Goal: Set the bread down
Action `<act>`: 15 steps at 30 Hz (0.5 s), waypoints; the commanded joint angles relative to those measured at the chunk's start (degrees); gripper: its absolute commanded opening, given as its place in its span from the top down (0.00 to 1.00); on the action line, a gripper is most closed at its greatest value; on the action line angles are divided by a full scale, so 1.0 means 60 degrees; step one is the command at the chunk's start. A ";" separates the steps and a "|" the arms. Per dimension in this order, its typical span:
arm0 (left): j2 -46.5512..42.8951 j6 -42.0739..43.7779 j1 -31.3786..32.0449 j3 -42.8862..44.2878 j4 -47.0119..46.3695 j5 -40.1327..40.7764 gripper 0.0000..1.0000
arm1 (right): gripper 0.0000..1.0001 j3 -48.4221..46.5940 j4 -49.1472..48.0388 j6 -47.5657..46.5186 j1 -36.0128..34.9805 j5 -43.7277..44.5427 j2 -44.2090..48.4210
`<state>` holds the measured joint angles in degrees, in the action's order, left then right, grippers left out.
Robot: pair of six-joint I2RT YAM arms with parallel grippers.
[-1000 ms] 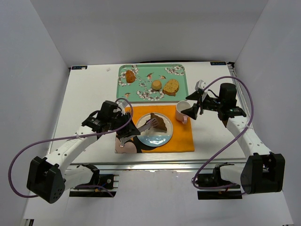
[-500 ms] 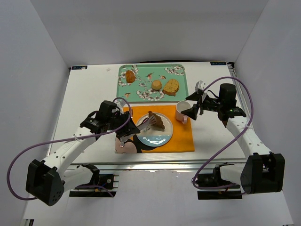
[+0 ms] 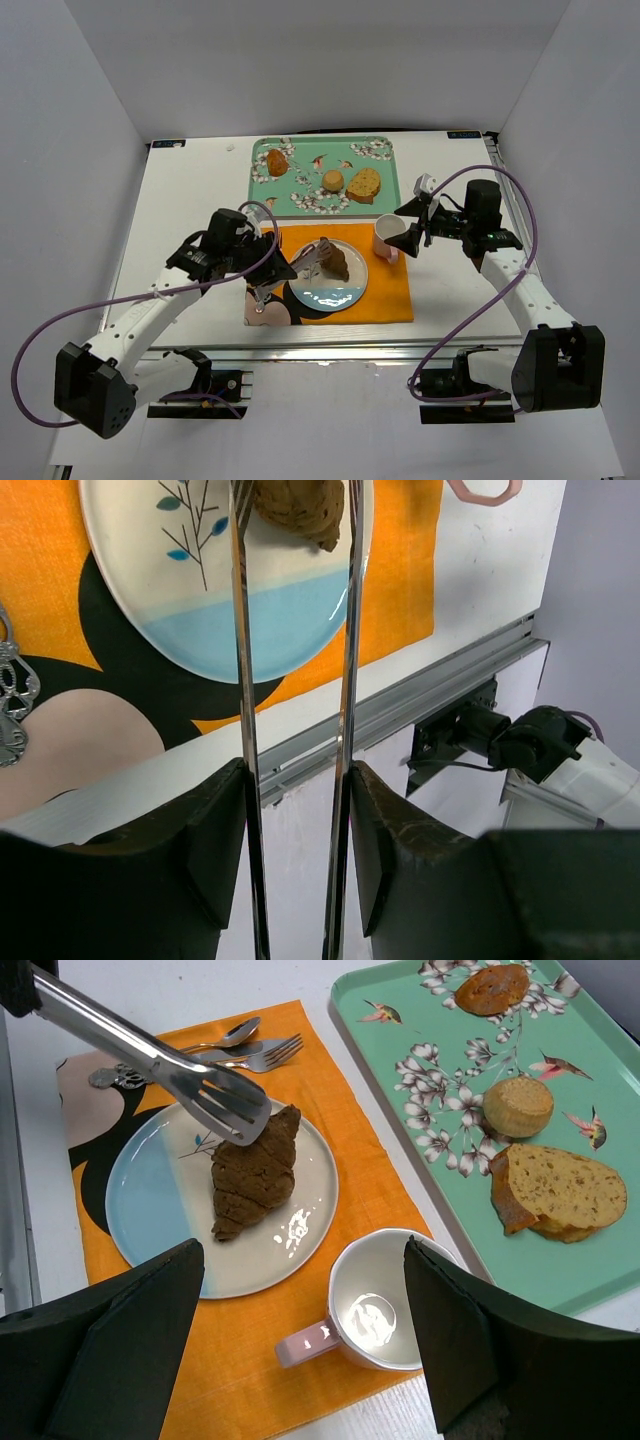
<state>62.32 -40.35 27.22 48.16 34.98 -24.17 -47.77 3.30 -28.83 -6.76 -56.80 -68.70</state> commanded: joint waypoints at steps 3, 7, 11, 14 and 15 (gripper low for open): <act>-0.0564 0.0282 -0.0149 0.0654 0.0565 0.0474 0.48 | 0.15 0.0066 -0.0064 -0.0131 0.0043 -0.0217 0.0244; -0.0736 0.0533 -0.0560 0.0994 0.1023 0.0777 0.53 | 0.15 0.0064 -0.0052 -0.0163 0.0043 -0.0265 0.0244; -0.0548 0.1542 -0.1902 0.1424 0.1368 0.1642 0.82 | 0.15 0.0031 -0.0052 -0.0235 0.0043 -0.0350 0.0213; -0.0057 0.2546 -0.2905 0.1431 0.1058 0.2388 1.00 | 0.15 -0.0089 -0.0003 -0.0315 0.0043 -0.0378 0.0186; 0.0100 0.2915 -0.3008 0.1387 0.0716 0.2662 1.00 | 0.15 -0.0157 0.0040 -0.0385 0.0043 -0.0380 0.0184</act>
<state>60.95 -30.89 12.54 55.25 41.40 -15.04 -47.77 3.29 -29.62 -6.76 -57.31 -68.69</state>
